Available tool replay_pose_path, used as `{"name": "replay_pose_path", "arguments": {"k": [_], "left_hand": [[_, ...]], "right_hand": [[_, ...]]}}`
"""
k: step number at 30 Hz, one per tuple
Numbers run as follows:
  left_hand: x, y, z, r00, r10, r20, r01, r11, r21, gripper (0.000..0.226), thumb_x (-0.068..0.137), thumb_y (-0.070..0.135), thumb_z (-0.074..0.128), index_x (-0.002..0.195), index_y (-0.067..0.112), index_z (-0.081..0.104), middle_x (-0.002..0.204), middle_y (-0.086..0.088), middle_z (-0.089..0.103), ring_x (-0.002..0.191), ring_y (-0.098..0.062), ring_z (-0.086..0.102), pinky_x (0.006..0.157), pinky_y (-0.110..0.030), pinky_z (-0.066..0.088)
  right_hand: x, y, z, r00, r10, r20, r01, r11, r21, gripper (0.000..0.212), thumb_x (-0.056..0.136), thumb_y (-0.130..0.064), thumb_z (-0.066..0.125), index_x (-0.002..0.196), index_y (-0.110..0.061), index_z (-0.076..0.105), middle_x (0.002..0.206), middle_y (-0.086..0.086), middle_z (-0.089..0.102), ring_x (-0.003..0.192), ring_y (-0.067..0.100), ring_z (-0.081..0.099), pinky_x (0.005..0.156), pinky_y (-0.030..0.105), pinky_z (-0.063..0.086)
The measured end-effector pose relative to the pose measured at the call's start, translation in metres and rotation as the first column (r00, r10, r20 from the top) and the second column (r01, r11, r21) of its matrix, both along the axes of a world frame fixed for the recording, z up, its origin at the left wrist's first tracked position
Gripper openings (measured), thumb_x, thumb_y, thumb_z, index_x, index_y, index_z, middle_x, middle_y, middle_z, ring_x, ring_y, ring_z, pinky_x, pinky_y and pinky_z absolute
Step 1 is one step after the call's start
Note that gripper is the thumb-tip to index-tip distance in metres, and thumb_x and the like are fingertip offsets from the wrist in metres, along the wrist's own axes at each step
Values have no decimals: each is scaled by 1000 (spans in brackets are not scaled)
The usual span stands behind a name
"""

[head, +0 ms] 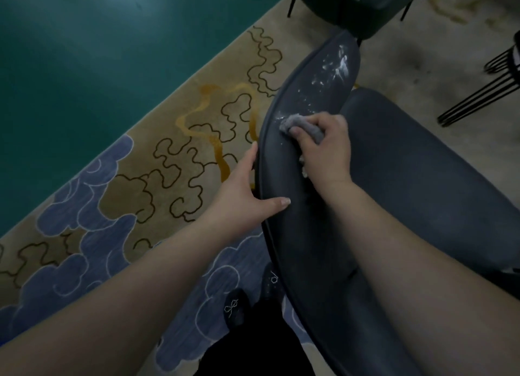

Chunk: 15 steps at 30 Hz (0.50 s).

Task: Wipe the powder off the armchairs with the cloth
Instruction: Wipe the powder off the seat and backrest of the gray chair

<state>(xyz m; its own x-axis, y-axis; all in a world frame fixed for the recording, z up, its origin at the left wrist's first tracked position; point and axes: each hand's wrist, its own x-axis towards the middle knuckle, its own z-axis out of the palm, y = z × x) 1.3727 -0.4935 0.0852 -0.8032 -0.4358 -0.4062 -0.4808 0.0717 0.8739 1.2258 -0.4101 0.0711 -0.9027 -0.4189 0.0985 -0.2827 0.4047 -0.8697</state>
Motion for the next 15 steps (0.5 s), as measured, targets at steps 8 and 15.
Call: {"name": "replay_pose_path", "arguments": {"k": [8, 15], "left_hand": [[-21, -9, 1, 997, -45, 60, 48, 998, -47, 113, 65, 34, 85, 152, 37, 12, 148, 15, 37, 129, -4, 42, 104, -35, 45], [-40, -17, 2, 995, -50, 85, 57, 995, -80, 115, 67, 33, 85, 153, 35, 9, 150, 14, 33, 133, -4, 36, 110, -34, 37]], "right_hand": [[2, 23, -11, 971, 233, -60, -232, 972, 27, 15, 79, -14, 76, 91, -18, 68, 95, -6, 44, 87, 0, 51, 82, 10, 41], [-21, 2, -18, 979, 181, -96, -182, 983, -3, 18, 79, -23, 73, 96, -26, 66, 100, -1, 45, 95, 17, 55, 90, 30, 49]]}}
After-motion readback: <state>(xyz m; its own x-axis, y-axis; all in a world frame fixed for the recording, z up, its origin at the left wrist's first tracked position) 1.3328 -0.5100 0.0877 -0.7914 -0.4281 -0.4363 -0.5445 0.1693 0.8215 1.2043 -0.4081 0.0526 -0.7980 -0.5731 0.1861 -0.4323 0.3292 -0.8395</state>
